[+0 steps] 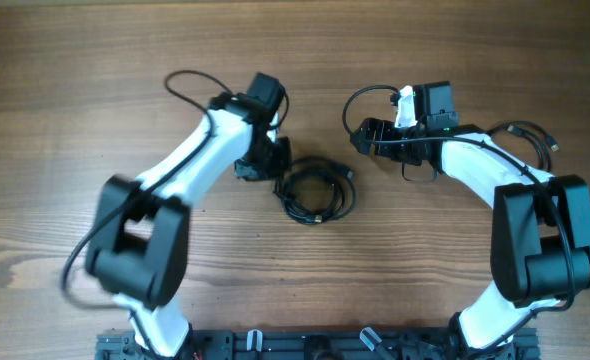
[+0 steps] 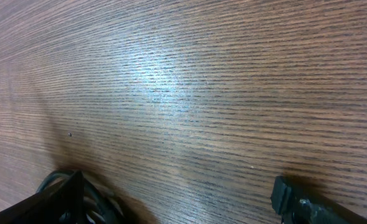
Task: Untangle cables
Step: 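Lower both grippers onto the remaining bundle at table center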
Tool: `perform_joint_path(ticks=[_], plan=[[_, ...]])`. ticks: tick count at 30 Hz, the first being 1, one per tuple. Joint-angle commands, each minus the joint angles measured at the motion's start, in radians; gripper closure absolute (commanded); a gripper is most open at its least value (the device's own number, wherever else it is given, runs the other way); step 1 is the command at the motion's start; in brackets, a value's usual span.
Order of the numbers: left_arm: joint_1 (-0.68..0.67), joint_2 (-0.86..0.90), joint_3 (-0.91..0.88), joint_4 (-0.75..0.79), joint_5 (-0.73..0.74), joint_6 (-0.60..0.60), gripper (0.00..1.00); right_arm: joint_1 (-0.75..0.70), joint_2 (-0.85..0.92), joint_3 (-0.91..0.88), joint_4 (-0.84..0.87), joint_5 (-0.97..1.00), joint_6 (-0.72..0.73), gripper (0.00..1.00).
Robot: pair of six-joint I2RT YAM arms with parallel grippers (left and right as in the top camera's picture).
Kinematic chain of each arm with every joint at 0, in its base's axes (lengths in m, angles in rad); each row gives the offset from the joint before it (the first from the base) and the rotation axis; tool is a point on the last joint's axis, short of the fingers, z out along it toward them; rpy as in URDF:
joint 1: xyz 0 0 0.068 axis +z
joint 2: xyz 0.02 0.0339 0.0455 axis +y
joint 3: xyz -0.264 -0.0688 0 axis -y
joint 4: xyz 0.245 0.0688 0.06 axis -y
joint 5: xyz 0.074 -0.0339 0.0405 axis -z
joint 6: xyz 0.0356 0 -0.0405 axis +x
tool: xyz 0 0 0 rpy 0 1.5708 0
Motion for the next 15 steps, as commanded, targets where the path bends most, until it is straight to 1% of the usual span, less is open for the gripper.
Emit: perform_joint_path(ticks=[1,3,5,6,7,8,9,10,11,13,14,15], plan=[[0.006,-0.096,0.002,-0.014,-0.041,0.023,0.79,-0.004,0.032,-0.014,-0.008,0.010,0.008,0.00],[0.006,-0.087,-0.002,-0.027,-0.047,0.023,0.75,-0.004,0.032,-0.013,0.002,0.009,0.008,0.00],[0.007,-0.075,-0.011,-0.032,-0.058,0.011,0.74,-0.004,0.031,-0.004,0.006,-0.063,0.000,0.00],[0.007,-0.072,-0.016,-0.035,-0.085,-0.020,0.74,-0.004,0.031,0.000,0.017,-0.188,-0.050,0.08],[0.010,-0.071,-0.023,-0.040,-0.128,-0.077,0.74,-0.003,0.031,0.002,0.020,-0.299,-0.089,0.19],[0.014,-0.071,-0.032,-0.041,-0.155,-0.116,0.74,0.002,0.031,0.001,0.010,-0.420,-0.109,0.24],[0.019,-0.071,-0.038,-0.040,-0.164,-0.147,0.70,0.010,0.031,0.000,-0.012,-0.485,-0.108,0.29],[0.029,-0.071,-0.044,-0.031,-0.158,-0.179,0.70,0.026,0.031,-0.002,-0.047,-0.523,-0.109,0.34],[0.034,-0.071,-0.052,-0.014,-0.147,-0.194,0.70,0.042,0.031,-0.002,-0.081,-0.522,-0.113,0.35],[0.045,-0.071,-0.066,0.020,-0.124,-0.195,0.71,0.082,0.031,-0.002,-0.135,-0.527,-0.168,0.37],[0.051,-0.071,-0.071,0.032,-0.125,-0.195,0.75,0.098,0.031,-0.002,-0.146,-0.543,-0.184,0.40],[0.057,-0.071,-0.076,0.043,-0.125,-0.195,0.75,0.109,0.030,-0.001,-0.148,-0.568,-0.184,0.44]])
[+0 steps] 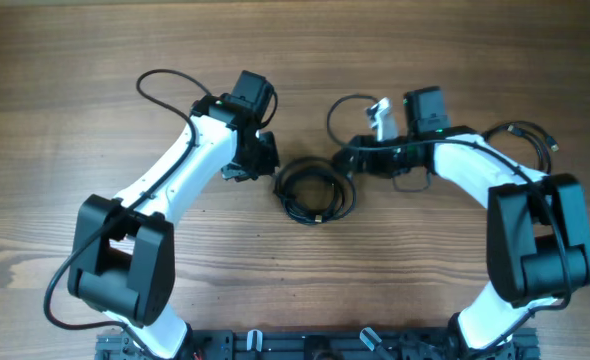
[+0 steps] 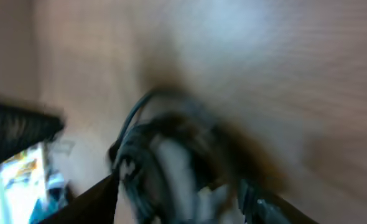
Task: Untangle cables
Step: 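Lower both grippers onto the remaining bundle at table center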
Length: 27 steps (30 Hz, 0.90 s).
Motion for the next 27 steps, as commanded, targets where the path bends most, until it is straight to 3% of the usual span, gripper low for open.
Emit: perform_joint_path(ticks=[1,4,6,8,12,14,18,22,27], plan=[[0.032,0.013,-0.031,0.039,-0.013,-0.053,0.77,0.064,0.020,0.001,-0.010,-0.208,-0.079,0.47],[0.071,0.013,-0.031,0.039,0.000,-0.053,0.78,0.063,0.004,0.004,0.103,-0.427,-0.022,0.57],[0.103,0.013,-0.031,0.036,0.045,-0.052,0.78,0.063,-0.012,0.004,0.183,-0.470,0.088,0.58],[0.138,0.013,-0.035,0.039,0.122,-0.045,0.75,0.079,-0.025,0.004,0.186,-0.445,0.097,0.59],[0.164,0.013,-0.036,0.040,0.165,-0.017,0.70,0.134,-0.026,0.000,0.106,-0.240,0.084,0.51],[0.164,0.013,-0.036,0.022,0.160,-0.015,0.70,0.171,-0.026,0.000,0.061,-0.064,0.090,0.40],[0.164,0.013,-0.036,-0.012,0.160,-0.015,0.71,0.211,-0.031,0.008,0.040,0.215,0.151,0.39],[0.164,0.013,-0.041,-0.032,0.161,-0.016,0.75,0.197,-0.116,0.091,-0.035,0.285,0.134,0.37],[0.162,0.013,-0.071,0.016,0.161,-0.050,0.71,0.219,-0.237,0.138,-0.140,0.455,0.109,0.30]])
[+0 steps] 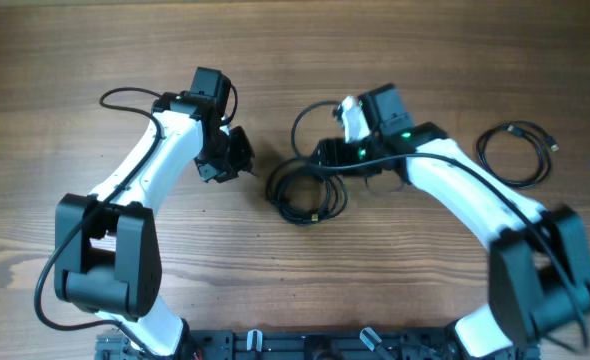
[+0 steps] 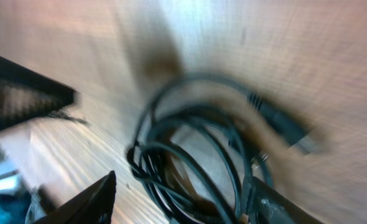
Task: Untangle cables
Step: 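Lower both grippers onto the remaining bundle at table center, then grasp the remaining bundle with both grippers side by side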
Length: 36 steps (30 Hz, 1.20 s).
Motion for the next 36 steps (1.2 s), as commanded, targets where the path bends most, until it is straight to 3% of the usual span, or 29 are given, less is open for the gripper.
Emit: perform_joint_path(ticks=[1,4,7,11,14,18,24,28,36], plan=[[-0.005,0.013,-0.051,0.045,0.020,-0.030,0.70,0.020,-0.078,0.037,-0.040,0.133,-0.025,0.29],[-0.011,0.013,-0.101,0.079,0.027,-0.045,0.71,0.053,-0.065,0.023,-0.092,0.090,-0.025,0.29],[-0.016,0.013,-0.156,0.101,0.111,-0.045,0.71,0.109,-0.063,-0.024,-0.082,0.048,-0.019,0.47],[-0.023,0.013,-0.171,0.090,0.154,-0.045,0.67,0.158,-0.063,-0.067,-0.015,0.065,0.055,0.50],[-0.035,0.013,-0.171,0.089,0.172,-0.101,0.69,0.170,-0.061,-0.116,0.082,0.160,0.146,0.60],[-0.081,0.013,-0.171,0.094,0.192,-0.301,0.64,0.170,-0.036,-0.181,0.212,0.172,0.214,0.62],[-0.142,0.013,-0.172,0.147,0.046,-0.520,0.65,0.181,0.047,-0.190,0.319,0.174,0.211,0.62],[-0.154,0.013,-0.172,0.193,0.027,-0.542,0.70,0.180,0.110,-0.190,0.340,0.205,0.214,0.74],[-0.161,0.013,-0.172,0.203,-0.032,-0.541,0.77,0.180,0.127,-0.190,0.348,0.207,0.230,0.75]])
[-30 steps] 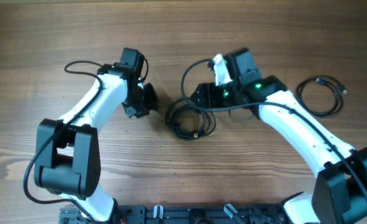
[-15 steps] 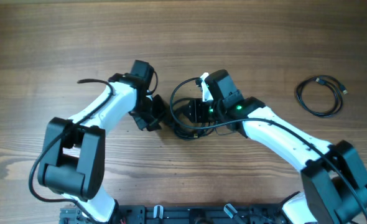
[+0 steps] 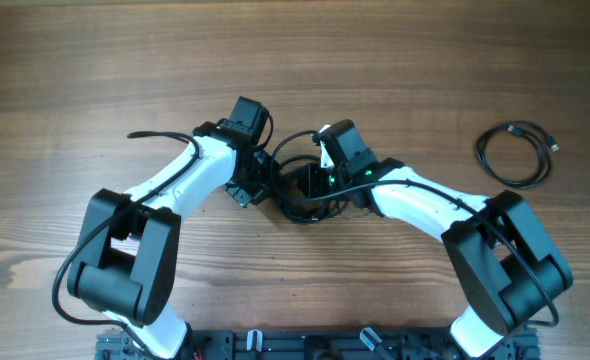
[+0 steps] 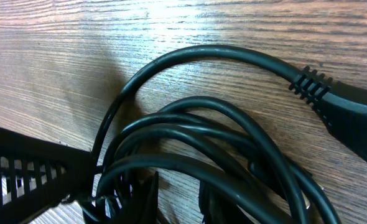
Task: Untangle cables
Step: 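Grasp the remaining bundle with both grippers side by side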
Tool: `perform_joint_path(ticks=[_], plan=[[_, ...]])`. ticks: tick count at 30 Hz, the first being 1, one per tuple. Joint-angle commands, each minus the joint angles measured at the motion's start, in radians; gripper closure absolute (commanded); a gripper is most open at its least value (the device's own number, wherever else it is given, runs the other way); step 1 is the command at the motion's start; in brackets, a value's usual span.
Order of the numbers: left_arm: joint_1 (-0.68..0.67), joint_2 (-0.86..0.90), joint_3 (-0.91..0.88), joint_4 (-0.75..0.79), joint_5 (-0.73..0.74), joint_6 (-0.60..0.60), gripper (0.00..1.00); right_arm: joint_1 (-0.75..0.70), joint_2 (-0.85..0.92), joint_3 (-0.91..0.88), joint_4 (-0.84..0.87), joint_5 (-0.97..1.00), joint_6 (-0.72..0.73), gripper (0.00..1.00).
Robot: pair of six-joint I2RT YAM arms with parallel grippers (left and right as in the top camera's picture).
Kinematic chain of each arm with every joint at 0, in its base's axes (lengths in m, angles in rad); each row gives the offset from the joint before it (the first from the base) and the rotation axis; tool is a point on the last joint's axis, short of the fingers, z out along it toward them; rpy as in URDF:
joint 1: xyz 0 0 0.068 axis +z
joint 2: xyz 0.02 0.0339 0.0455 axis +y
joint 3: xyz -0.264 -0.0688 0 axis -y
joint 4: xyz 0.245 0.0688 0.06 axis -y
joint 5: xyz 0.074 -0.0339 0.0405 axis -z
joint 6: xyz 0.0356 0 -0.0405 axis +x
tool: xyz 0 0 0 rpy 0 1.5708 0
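A tangle of black cable (image 3: 297, 208) lies at the table's middle, with one loop sticking out toward the far side. My left gripper (image 3: 253, 188) is at its left edge; whether its fingers hold a strand cannot be told. My right gripper (image 3: 320, 190) sits low over the right half. In the right wrist view the cable strands (image 4: 221, 124) fill the frame, with a moulded plug (image 4: 351, 115) at the right. The right gripper (image 4: 178, 190) shows a narrow gap with bare wood in it, and a strand crosses just past the tips. The left gripper's ribbed black body (image 4: 28, 168) lies at the lower left.
A second black cable (image 3: 515, 155), loosely coiled on its own, lies at the table's right side, well apart from both arms. The wooden table (image 3: 95, 60) stretches around the arms. The arm bases stand at the near edge.
Both grippers have closed in on the tangle: the left moved right to its left edge, the right came down and left onto it. The right gripper's fingers stand closer together.
The left gripper was at the tangle's left edge and the right gripper up and right of it. Then the right gripper was at the tangle's right side. Later the left stood off to the left and the tangle showed a wider loop. Now both are at it.
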Motion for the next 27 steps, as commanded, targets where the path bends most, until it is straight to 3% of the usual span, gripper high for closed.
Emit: perform_joint_path(ticks=[1,9,14,18,23,26,27], plan=[[-0.003,0.012,-0.005,0.003,-0.034,-0.019,0.78,0.005,0.011,-0.006,0.008,0.022,0.012,0.75],[-0.026,0.012,-0.005,-0.008,-0.006,-0.051,0.73,0.005,0.011,-0.006,0.008,0.022,0.012,0.75],[-0.031,0.012,-0.005,-0.008,0.000,-0.053,0.74,0.005,0.011,-0.006,0.008,0.022,0.011,0.76],[-0.034,0.013,-0.005,-0.008,0.000,-0.053,0.80,0.005,0.011,-0.006,0.008,0.022,0.012,0.76],[-0.034,0.012,-0.005,-0.009,0.000,-0.053,0.96,0.005,0.011,-0.006,0.008,0.022,0.011,0.76],[-0.034,0.012,-0.005,-0.013,-0.002,-0.040,0.96,0.005,0.011,-0.006,0.007,0.023,0.011,0.77],[-0.033,0.012,-0.005,-0.015,-0.007,-0.039,0.96,0.005,0.011,-0.006,0.004,0.029,0.013,0.83]])
